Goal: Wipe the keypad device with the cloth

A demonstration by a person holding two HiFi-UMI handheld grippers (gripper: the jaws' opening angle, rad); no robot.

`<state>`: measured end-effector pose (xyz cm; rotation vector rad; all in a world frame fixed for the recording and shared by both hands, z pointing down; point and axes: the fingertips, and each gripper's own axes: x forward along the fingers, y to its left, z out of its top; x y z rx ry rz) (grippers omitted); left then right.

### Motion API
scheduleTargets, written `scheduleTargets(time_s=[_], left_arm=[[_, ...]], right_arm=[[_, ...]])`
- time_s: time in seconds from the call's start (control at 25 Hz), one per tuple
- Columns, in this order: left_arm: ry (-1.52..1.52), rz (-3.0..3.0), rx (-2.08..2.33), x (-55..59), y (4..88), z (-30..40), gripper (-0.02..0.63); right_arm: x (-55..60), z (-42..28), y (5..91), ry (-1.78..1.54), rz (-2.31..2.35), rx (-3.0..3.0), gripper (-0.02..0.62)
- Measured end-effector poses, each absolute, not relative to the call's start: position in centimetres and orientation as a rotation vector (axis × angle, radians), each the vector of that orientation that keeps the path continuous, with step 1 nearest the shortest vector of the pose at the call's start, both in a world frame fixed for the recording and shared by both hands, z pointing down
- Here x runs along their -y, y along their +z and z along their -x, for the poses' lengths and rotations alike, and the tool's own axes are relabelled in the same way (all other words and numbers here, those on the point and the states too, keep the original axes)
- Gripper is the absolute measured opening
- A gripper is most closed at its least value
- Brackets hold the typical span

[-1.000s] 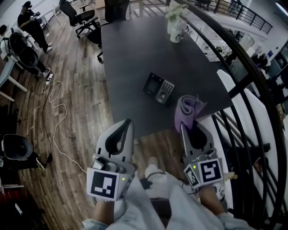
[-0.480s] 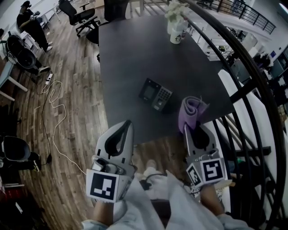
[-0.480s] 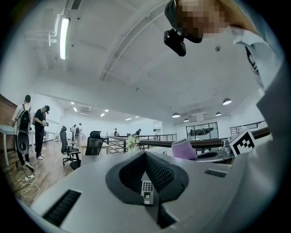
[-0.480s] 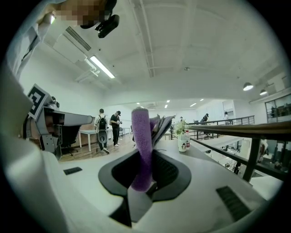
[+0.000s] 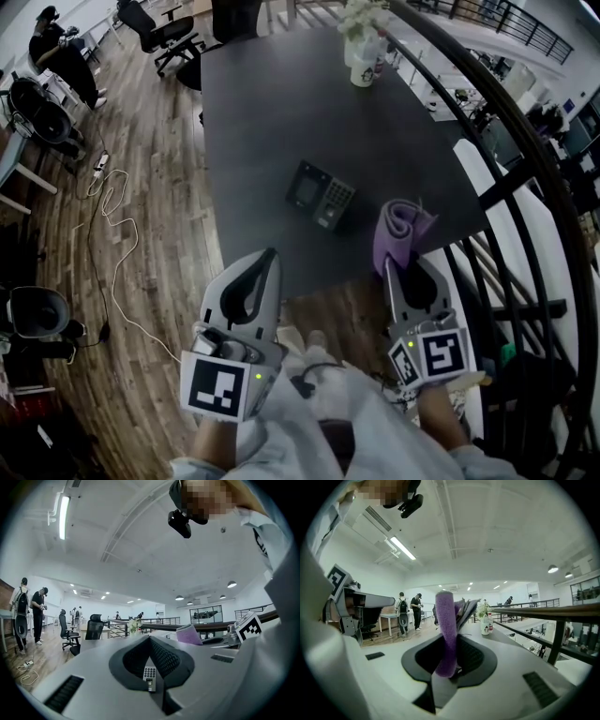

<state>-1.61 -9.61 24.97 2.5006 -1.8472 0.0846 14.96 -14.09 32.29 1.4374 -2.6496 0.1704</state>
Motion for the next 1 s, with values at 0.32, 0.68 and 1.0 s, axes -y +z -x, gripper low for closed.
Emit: scheduleTargets(time_s=[0.32, 0.68, 1.0], left_arm=[[0.107, -2.512, 1.835, 11.4, 25.5, 2.9, 0.011], [0.099, -2.528, 1.752, 14.7, 26.3, 4.4, 0.011], [0.105, -2.546, 1.691, 17.5, 26.9, 6.1, 0.011]], right_arm=[[15.6, -14.4, 33.3, 0.199, -1.472, 2.594, 0.084], [18.4, -12.9, 34.8, 0.241, -1.521, 2.513, 0.084], [20.8, -11.9, 36.5, 0.272, -1.582, 2.425, 0.084]])
